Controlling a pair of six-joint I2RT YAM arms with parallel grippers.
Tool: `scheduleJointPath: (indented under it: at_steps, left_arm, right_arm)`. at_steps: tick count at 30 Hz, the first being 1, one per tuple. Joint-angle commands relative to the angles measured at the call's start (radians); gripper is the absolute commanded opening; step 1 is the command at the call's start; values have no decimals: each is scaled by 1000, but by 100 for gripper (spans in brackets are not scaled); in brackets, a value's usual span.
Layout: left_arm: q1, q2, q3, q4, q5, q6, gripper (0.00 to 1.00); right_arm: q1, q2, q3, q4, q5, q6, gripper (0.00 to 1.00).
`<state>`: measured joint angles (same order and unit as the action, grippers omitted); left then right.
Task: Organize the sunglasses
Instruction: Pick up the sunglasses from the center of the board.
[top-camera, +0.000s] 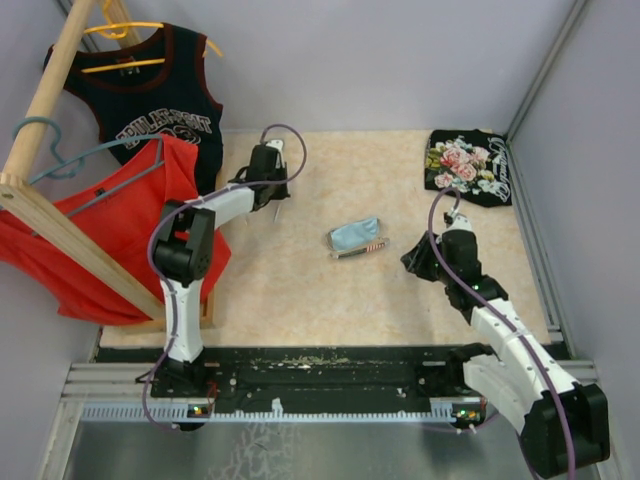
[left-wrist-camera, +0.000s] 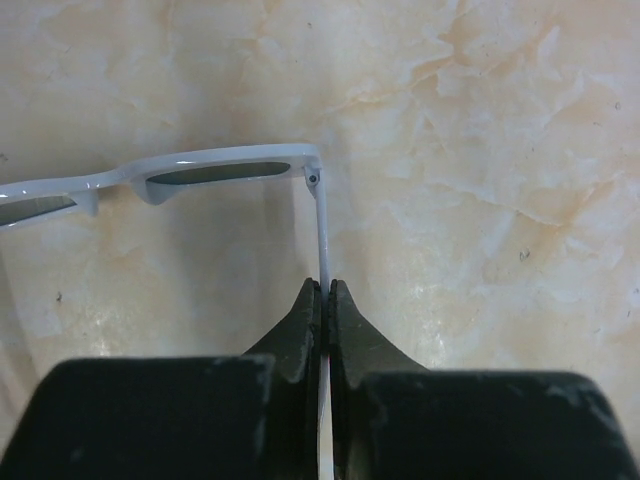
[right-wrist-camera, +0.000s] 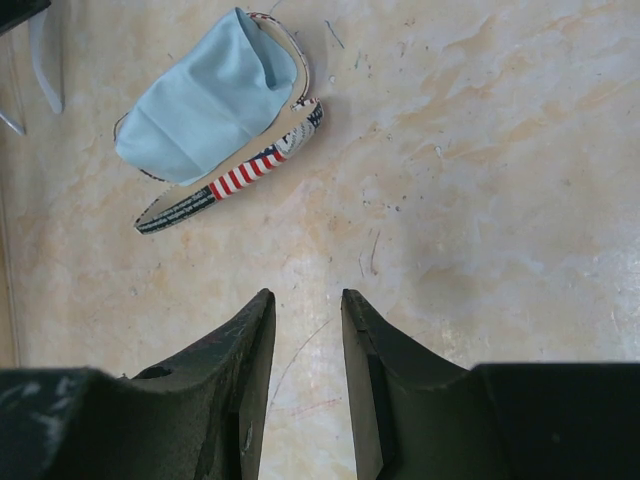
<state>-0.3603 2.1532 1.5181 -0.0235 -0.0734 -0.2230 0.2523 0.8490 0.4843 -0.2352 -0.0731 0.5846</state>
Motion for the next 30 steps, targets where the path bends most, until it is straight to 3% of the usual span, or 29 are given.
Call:
scheduleJointPath:
  at_steps: [1,9,17,26,30]
  left_arm:
    - [-8,-112,-49,30,45,52,0]
    - [-111,-450,-334,177,-22,84,0]
    - [-180,-748,-469,157,126,107,0]
    - [-588,-985,-589,26,60,223,0]
    - [-772,-1017,-615,-51,-48,263,0]
  right_arm:
    - [-4,-41,39,-4,9,-25,34]
    - [-4,-96,127,-81,11,-109,34]
    - [-5,-184,241,-185,-4,-157,34]
    - [-4,-180,428,-361,-182,-261,34]
    - [-4,-169,517,-465,-209,-289,34]
